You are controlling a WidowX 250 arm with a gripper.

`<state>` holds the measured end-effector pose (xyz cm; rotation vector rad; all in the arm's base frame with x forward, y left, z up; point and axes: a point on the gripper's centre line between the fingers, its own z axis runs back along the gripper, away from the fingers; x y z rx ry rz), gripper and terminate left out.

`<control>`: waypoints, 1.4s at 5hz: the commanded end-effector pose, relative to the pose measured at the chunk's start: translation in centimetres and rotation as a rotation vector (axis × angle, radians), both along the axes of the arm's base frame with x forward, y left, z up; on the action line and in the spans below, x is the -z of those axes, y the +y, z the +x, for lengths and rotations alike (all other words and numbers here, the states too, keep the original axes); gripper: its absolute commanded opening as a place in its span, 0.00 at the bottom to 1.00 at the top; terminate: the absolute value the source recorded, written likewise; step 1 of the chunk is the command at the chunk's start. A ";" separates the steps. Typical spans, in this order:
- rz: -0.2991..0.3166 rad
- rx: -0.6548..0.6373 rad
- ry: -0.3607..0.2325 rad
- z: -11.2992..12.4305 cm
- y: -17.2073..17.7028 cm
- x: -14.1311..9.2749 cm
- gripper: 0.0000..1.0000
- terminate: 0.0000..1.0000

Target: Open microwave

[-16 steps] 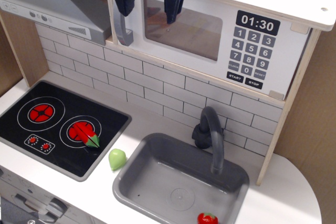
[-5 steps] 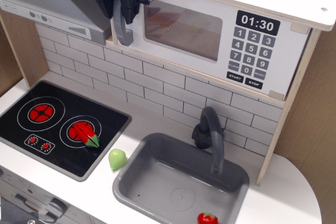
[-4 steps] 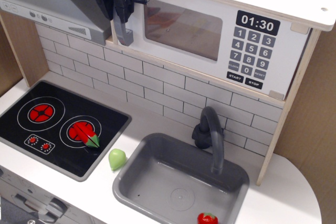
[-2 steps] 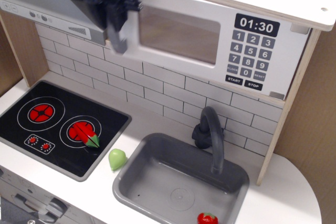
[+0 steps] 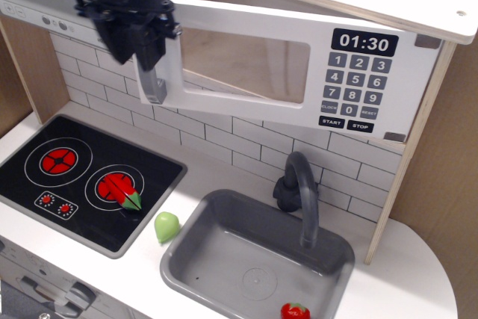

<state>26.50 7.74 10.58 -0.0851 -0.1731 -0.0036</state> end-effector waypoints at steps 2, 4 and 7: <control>0.002 -0.106 0.088 -4.0 5.9 -1.5 1.00 0.00; 0.052 -0.399 0.086 0.5 12.3 -1.4 1.00 0.00; 0.091 -0.418 0.047 5.0 9.4 -0.7 1.00 0.00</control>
